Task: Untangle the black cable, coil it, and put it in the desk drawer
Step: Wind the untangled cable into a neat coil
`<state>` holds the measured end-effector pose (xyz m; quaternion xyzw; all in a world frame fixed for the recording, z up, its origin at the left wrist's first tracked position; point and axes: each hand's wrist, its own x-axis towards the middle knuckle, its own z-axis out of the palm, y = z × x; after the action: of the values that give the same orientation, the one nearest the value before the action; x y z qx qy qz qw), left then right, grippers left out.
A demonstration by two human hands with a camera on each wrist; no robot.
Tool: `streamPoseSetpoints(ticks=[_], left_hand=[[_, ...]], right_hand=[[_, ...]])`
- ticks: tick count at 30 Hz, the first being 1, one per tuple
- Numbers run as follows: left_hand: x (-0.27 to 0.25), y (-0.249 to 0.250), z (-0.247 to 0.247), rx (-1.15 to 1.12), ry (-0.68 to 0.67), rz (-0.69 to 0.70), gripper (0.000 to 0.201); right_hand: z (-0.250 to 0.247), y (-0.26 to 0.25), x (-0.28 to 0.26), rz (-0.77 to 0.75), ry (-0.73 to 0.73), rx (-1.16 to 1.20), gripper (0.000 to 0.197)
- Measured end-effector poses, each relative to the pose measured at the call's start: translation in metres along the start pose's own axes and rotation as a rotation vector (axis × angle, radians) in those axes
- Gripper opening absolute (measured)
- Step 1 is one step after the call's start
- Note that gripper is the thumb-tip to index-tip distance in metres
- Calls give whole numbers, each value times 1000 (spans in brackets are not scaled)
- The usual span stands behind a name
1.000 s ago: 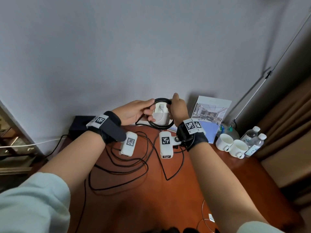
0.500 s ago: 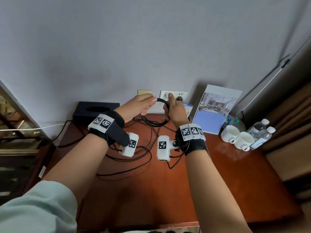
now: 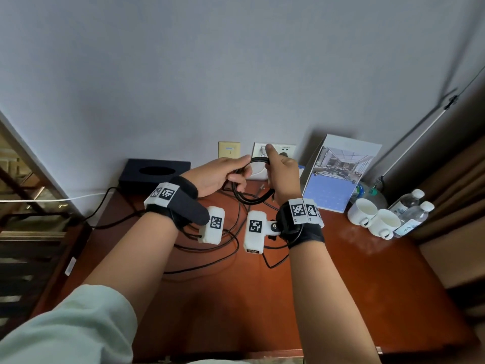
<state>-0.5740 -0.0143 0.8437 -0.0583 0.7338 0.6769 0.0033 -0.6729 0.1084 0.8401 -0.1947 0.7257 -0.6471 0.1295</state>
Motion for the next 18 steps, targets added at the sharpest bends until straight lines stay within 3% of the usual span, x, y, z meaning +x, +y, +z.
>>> streamPoseSetpoints(ticks=[4,13,18], left_hand=[[-3,-2,7,-6,-3,101,35],[4,5,28,476,451,393,32],[10,0,32,500,474,428,28]], right_hand=[[-6,3,1,-60,14,16,59],[-10,1,-2,-126,155,121,57],[-12,0,-3,-153,198,154,54]])
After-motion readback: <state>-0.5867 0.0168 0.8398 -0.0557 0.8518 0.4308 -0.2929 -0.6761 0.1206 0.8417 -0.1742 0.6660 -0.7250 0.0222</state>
